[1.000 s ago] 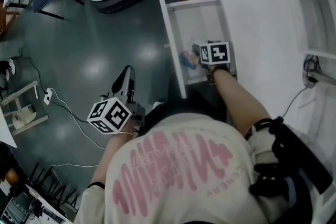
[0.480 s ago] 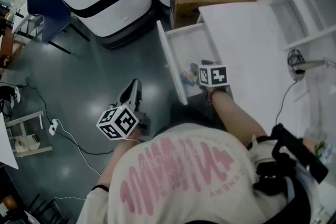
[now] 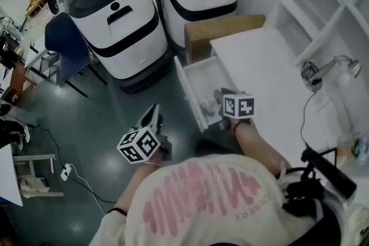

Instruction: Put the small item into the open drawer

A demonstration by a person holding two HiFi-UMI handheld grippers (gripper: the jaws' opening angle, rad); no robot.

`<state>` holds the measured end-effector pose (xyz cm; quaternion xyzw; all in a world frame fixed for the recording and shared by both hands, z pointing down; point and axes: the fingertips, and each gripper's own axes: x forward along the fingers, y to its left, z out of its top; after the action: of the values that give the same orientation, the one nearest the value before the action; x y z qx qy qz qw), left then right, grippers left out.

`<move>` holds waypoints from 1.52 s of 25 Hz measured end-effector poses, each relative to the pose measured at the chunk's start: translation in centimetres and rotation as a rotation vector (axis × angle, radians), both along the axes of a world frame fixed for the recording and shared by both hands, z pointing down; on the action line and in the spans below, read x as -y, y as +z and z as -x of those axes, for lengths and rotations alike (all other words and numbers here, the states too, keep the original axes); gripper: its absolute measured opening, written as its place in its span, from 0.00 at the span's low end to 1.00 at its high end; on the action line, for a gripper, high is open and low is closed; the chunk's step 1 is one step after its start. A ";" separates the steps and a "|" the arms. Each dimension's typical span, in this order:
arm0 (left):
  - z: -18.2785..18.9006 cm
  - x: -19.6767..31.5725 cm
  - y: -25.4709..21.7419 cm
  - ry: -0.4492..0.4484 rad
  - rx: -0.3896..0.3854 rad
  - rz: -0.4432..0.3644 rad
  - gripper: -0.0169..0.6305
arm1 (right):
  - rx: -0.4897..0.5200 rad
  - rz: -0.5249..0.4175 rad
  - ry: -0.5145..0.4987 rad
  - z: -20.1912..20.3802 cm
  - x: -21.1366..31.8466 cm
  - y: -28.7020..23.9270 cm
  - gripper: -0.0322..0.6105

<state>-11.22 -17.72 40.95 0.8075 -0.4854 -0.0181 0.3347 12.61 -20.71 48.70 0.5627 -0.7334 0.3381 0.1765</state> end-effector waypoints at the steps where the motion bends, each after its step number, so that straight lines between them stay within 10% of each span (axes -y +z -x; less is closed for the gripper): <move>1: 0.0 0.0 -0.4 0.003 -0.002 -0.010 0.07 | 0.001 -0.016 0.004 0.0 -0.3 -0.7 0.24; 20: -0.1 -4.3 -4.3 0.107 0.009 -0.121 0.07 | 0.014 -0.320 0.053 2.1 -8.3 -12.7 0.10; 38: 1.4 -9.1 -5.2 0.138 0.020 -0.147 0.07 | -0.037 -0.320 0.079 3.6 -14.8 -12.5 0.08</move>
<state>-12.66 -8.59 35.76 0.8615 -0.4294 -0.0229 0.2700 9.06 -5.93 36.17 0.6181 -0.7519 0.2132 0.0845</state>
